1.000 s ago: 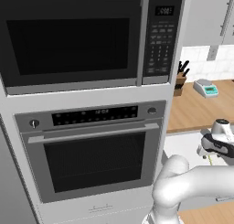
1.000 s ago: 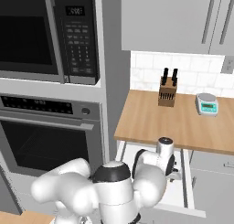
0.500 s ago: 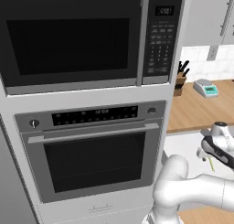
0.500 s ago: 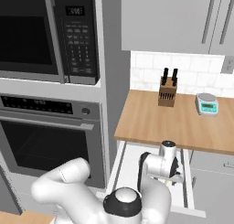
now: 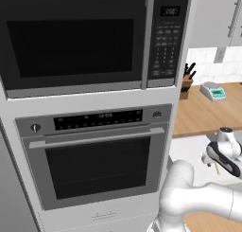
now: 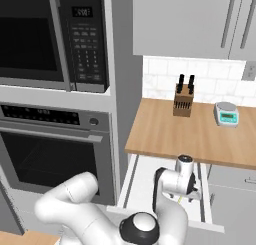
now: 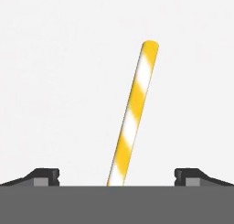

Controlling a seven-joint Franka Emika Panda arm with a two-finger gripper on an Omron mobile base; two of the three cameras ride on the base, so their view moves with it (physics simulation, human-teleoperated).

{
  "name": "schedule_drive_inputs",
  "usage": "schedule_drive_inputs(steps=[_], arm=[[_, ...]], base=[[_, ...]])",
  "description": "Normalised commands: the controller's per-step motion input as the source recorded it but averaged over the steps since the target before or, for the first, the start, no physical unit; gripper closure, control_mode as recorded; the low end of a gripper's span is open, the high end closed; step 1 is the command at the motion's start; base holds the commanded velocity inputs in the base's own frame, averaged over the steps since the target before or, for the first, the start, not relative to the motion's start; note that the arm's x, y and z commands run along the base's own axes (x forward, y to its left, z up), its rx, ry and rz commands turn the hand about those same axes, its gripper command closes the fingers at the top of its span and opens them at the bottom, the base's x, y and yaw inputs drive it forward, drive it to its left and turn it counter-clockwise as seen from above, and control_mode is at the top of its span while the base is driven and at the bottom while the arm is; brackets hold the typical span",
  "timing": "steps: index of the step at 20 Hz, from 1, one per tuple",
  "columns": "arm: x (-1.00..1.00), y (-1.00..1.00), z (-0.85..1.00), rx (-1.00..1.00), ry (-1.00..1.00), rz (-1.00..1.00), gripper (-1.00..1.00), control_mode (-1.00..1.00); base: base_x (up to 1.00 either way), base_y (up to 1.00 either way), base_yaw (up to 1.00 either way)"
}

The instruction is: Take a straw from the drawer in front and place it inside the glass cup on the dining counter.

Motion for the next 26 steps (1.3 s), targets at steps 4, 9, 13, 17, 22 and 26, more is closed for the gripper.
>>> schedule_drive_inputs(steps=[4, 9, 13, 17, 22, 26], arm=[[0.01, -0.06, -0.39, 0.0, 0.0, 0.0, 1.0, -1.0], [0.0, -0.17, -0.45, 0.04, 0.0, 0.0, 1.0, -1.0], [-0.01, -0.15, -0.5, 0.06, 0.0, 0.0, 1.0, -1.0], [-0.22, -0.22, -0.46, 0.1, 0.0, -0.03, 1.0, -1.0], [-0.61, -0.4, -0.35, 0.17, 0.0, -0.12, 1.0, -1.0], [-0.75, -0.36, -0.09, 0.15, -0.16, -0.12, 1.0, -1.0]], base=[[0.0, 0.0, 0.0], [0.0, 0.0, 0.0], [0.0, 0.0, 0.0], [0.0, 0.0, 0.0], [0.0, 0.0, 0.0], [0.0, 0.0, 0.0]])
